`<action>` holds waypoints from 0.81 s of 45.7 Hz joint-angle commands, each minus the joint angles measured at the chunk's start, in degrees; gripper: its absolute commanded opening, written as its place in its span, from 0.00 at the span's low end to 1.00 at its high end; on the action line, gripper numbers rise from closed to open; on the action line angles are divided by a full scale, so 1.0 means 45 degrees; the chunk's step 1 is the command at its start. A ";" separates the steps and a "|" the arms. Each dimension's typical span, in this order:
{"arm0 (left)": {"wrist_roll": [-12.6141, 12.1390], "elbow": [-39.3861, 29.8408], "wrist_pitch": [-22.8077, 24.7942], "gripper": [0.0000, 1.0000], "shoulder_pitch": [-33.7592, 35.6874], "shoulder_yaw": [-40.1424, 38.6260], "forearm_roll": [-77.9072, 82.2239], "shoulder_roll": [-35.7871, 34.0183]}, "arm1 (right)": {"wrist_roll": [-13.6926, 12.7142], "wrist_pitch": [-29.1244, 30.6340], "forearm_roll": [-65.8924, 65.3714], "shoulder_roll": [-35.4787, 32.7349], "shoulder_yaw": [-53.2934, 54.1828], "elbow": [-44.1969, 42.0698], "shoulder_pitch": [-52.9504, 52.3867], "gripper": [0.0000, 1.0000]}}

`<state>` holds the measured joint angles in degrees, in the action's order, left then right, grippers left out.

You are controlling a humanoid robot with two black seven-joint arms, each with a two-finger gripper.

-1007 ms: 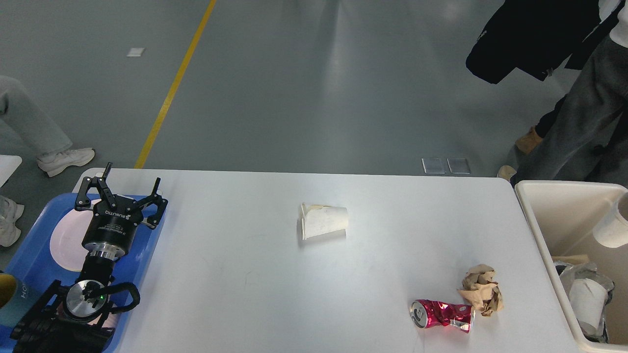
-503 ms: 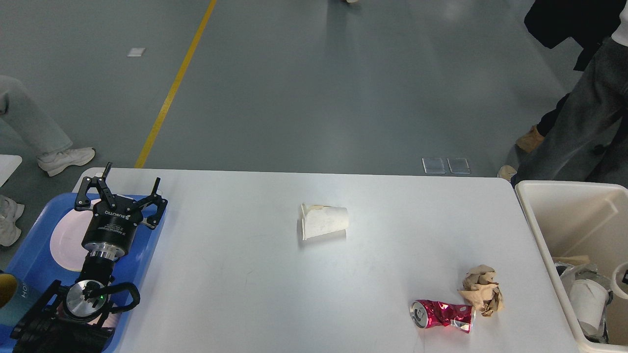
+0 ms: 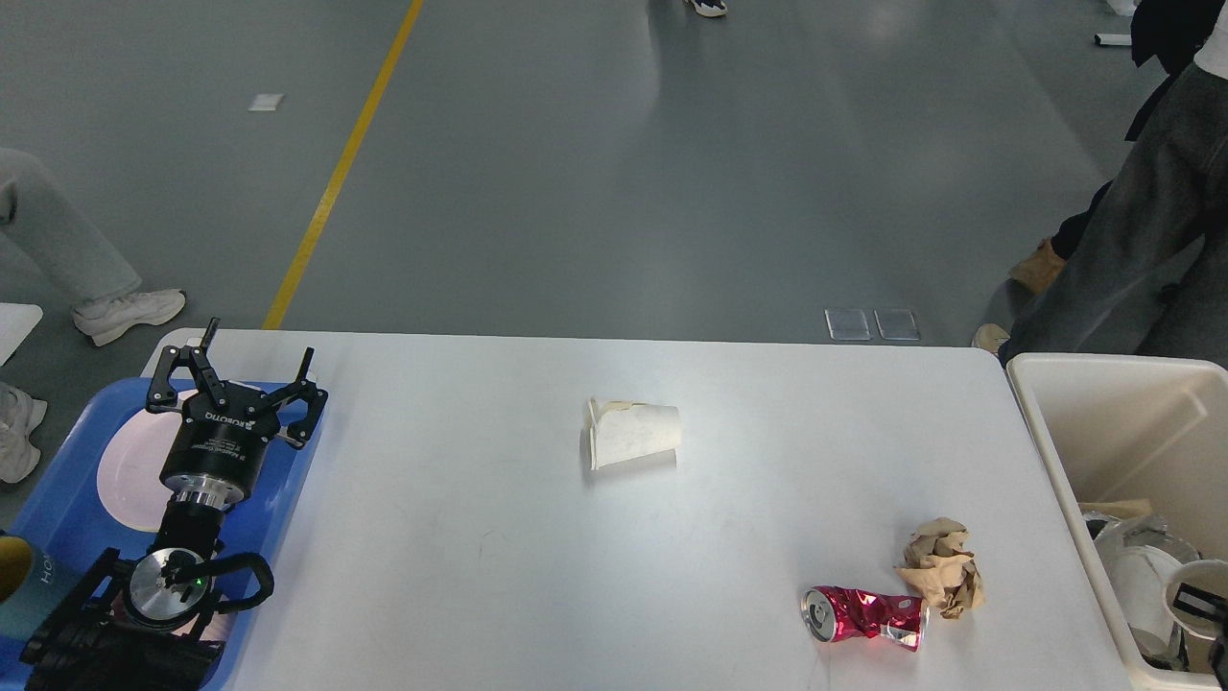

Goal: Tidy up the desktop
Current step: 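Lower the cup into the bin and open the right gripper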

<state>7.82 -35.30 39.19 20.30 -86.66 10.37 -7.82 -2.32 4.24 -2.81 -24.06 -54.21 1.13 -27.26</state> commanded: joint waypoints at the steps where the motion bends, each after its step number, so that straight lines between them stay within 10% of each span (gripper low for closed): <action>1: 0.0000 -0.0008 0.0002 0.96 0.0001 0.0000 0.0000 0.0000 | -0.0032 -0.0005 -0.0001 0.0015 -0.0003 0.0002 0.0004 0.00; 9: 0.0000 -0.0008 0.0002 0.96 0.0001 0.0000 0.0000 0.0000 | -0.0032 -0.0609 -0.0001 0.0132 0.0036 0.0022 0.0121 0.05; 15: 0.0000 -0.0008 0.0002 0.96 0.0001 0.0000 0.0000 0.0000 | 0.0007 -0.1234 -0.0001 0.0152 -0.0003 -0.0017 0.0356 0.75; 18: 0.0000 -0.0008 0.0002 0.96 0.0001 0.0000 0.0000 0.0000 | 0.0027 -0.1644 -0.0020 0.0171 -0.0003 -0.0017 0.0375 0.93; 37: 0.0000 -0.0008 0.0002 0.96 0.0001 0.0000 0.0000 0.0000 | 0.0124 -0.1626 -0.0001 0.0093 0.0055 0.0217 0.0102 1.00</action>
<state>7.82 -35.34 39.19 20.30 -86.66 10.37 -7.82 -1.96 -3.31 -2.90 -23.49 -54.15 1.72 -25.86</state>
